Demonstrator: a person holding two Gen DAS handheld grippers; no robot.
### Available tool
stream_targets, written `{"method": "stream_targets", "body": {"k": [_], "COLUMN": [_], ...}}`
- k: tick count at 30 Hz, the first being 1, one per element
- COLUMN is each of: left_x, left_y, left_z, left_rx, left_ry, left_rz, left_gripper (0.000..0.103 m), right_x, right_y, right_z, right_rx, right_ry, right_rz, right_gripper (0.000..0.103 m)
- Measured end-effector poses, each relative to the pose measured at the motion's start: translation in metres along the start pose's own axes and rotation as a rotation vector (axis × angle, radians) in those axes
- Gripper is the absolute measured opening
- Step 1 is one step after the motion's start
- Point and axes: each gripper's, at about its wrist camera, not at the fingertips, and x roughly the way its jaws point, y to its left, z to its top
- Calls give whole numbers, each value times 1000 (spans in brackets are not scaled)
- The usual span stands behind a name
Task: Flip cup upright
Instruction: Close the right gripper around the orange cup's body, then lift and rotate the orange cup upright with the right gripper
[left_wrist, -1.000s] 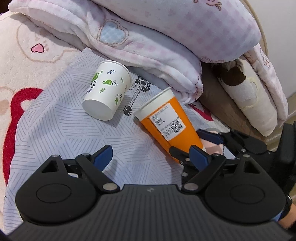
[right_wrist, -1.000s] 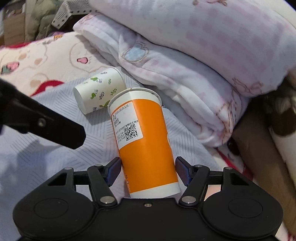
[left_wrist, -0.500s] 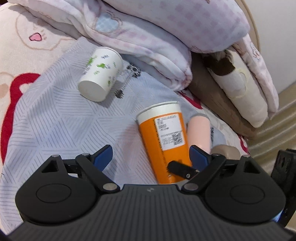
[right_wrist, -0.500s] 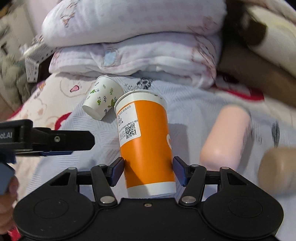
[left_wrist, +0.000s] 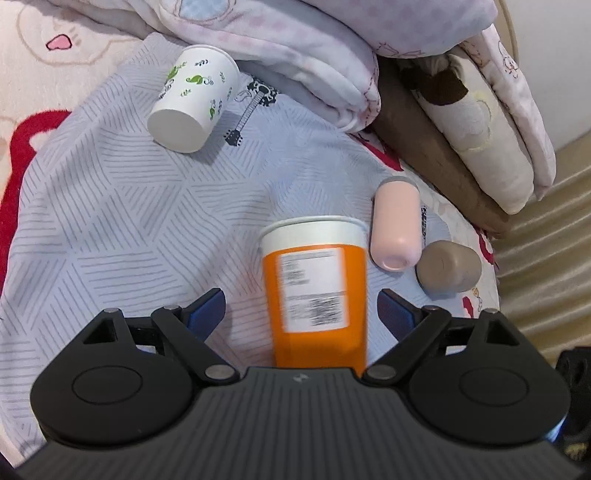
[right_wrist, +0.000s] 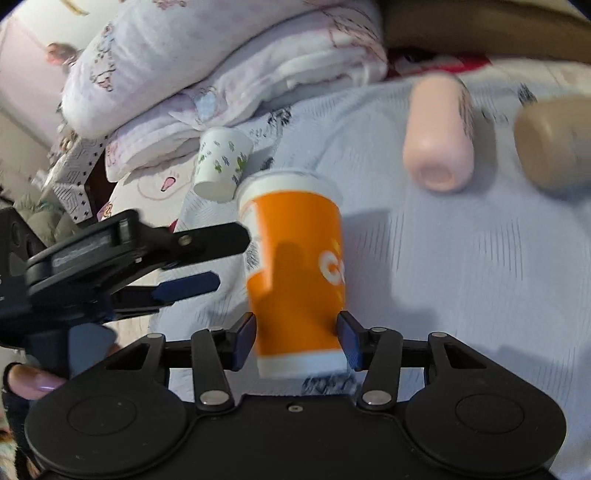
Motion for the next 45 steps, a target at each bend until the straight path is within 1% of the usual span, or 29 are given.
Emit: {"method": "stream_targets", "body": {"k": [3,4,6,7,9,11,15,18,21,24,27,30,33,36,39,42,45], "left_x": [2,3,4,6,8,8,10,11,12,9,6,-1,-9,-16,-23,-28,-31], "left_y": [2,2,2,2,3,2,0,-1,1,-9,-20,-29,-38,-38,-39,-41,-44], "left_z": [0,0,-1,-1,-1,0,-1,0,0,-5,-9,-14,-24,-33,-39,-42,-46], "left_rx": [-2,-1,11,20,39,54,77,98,96,157,219,299,387,420,471,512,551], "left_ry": [13,13,15,23,32,33,28,27,26,8,-12,-36,-71,-103,-111,-120,-149], "left_rz": [-23,-22,-17,-14,-17,-20,-17,-20,-34,-12,-8,-9,18,8,-1,-6,-7], "left_gripper": [85,82,70,58,59,58,58,60,60,59,59,59,59,59,59,59,59], "right_x": [3,4,2,2,2,8,21,27,29,27,25,17,10,4,-1,-5,-7], "right_y": [10,13,18,21,24,28,32,30,27,25,25,27,29,30,33,40,48], "right_z": [-3,-2,2,5,10,17,27,33,34,33,31,26,16,5,-5,-14,-23], "right_rx": [-49,-76,-133,-163,-210,-247,-304,-312,-314,-320,-314,-337,-367,-385,-422,-478,-541], "right_ry": [12,7,-12,-12,8,53,97,117,129,134,135,94,37,-12,-53,-91,-144], "right_rz": [-7,-16,-32,-36,-21,1,-24,-12,-3,10,7,3,4,14,6,-20,-64], "right_gripper": [55,55,55,56,59,61,63,68,69,69,70,69,69,69,69,69,69]}}
